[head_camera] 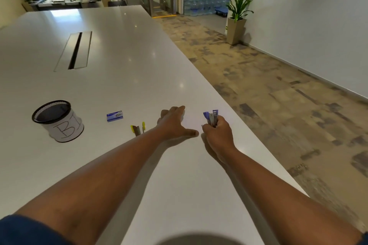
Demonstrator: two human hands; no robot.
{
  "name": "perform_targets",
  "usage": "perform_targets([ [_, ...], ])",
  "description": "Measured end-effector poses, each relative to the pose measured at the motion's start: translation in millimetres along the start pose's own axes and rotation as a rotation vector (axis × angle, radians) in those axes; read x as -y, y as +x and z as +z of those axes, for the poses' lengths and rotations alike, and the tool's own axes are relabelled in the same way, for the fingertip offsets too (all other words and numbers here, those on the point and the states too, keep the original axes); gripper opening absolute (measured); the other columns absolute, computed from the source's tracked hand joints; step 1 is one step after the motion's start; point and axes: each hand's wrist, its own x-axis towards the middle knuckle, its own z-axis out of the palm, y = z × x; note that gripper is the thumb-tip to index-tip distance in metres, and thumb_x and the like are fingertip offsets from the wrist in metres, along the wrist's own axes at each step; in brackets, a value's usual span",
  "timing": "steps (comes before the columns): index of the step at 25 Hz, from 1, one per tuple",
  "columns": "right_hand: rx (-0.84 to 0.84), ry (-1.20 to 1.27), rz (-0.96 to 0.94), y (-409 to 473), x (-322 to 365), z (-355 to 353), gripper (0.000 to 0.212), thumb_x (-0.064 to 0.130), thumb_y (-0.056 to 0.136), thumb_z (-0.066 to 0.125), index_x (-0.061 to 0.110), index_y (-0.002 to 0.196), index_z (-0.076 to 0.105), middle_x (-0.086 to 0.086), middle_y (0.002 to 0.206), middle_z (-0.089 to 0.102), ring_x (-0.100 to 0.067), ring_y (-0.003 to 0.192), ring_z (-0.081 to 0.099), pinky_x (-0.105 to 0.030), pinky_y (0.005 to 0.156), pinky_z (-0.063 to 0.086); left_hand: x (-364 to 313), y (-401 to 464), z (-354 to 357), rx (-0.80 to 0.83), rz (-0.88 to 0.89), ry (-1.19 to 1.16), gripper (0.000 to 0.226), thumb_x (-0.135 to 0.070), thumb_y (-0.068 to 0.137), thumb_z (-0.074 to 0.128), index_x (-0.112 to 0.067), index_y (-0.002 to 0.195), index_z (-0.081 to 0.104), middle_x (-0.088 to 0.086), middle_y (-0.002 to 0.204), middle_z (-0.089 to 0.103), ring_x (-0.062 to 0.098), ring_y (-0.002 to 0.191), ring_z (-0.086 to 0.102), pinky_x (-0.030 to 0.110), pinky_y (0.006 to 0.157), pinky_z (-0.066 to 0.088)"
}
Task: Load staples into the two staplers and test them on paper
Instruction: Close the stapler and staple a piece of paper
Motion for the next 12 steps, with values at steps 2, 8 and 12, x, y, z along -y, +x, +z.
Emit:
perform_targets([
  [2,0.007,0.028,0.012,2,-1,-1,0.006,0.021,0.084,0.061,0.018,0.087,0.057,-0.001,0.079,0.059,-0.017,0.069,0.056,-0.038,0.070,0.053,-3,7,-3,0.014,0.030,0.054,0.103,-0.077,0.062,0.077,-0.021,0.142,0.043,0.004,0.140,0.046,0.032,0.129,0.040,0.045,0.098,0.042],
  [8,-0.024,0.085,0.017,2,-5,-3,0.005,0.020,0.087,0.061,0.019,0.086,0.056,-0.002,0.079,0.062,-0.016,0.068,0.060,-0.026,0.059,0.051,-13,7,-9,0.023,0.082,-0.072,0.059,-0.052,0.068,0.087,-0.024,0.115,0.066,-0.002,0.104,0.054,0.023,0.104,0.051,0.032,0.080,0.041],
  [12,-0.006,0.094,0.013,1,3,-1,0.012,0.024,0.086,0.070,0.016,0.088,0.061,0.001,0.078,0.061,-0.015,0.069,0.058,-0.028,0.064,0.050,-10,-11,-8,-0.074,0.101,-0.282,0.019,-0.031,0.081,0.081,-0.016,0.090,0.073,-0.001,0.084,0.067,0.021,0.080,0.062,0.027,0.060,0.038],
])
